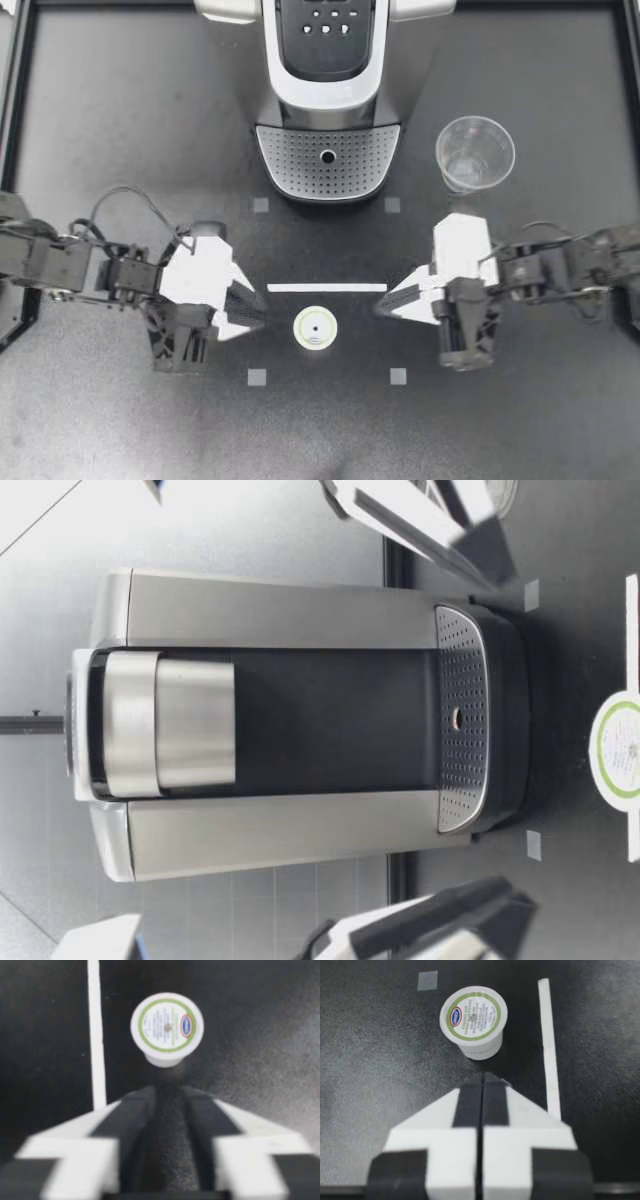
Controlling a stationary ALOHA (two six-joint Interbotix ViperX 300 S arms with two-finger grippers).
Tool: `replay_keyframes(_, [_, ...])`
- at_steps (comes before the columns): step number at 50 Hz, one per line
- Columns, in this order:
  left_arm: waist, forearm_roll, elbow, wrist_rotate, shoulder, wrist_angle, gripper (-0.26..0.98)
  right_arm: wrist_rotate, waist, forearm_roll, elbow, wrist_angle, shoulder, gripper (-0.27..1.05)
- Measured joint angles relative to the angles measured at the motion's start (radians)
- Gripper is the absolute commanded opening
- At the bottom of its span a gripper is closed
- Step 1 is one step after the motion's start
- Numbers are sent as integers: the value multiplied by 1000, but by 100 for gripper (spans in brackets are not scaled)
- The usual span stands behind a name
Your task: Place the coffee capsule inside the capsule container, then place the cup onto the center of the cup tray, then push the 'Hot Water' and 'Travel Mug' buttons.
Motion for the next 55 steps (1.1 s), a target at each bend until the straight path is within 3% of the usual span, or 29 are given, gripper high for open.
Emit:
replay_keyframes(6, [0,0,-20,2,37,0,80,-2,3,0,-15,-5,31,1])
replay_keyframes(21, [0,6,-75,28,155,-15,76,-3,20,0,-60,-28,95,1])
replay_keyframes(55, [0,8,-161,72,250,-37,76,-6,29,-2,-120,-28,189,1])
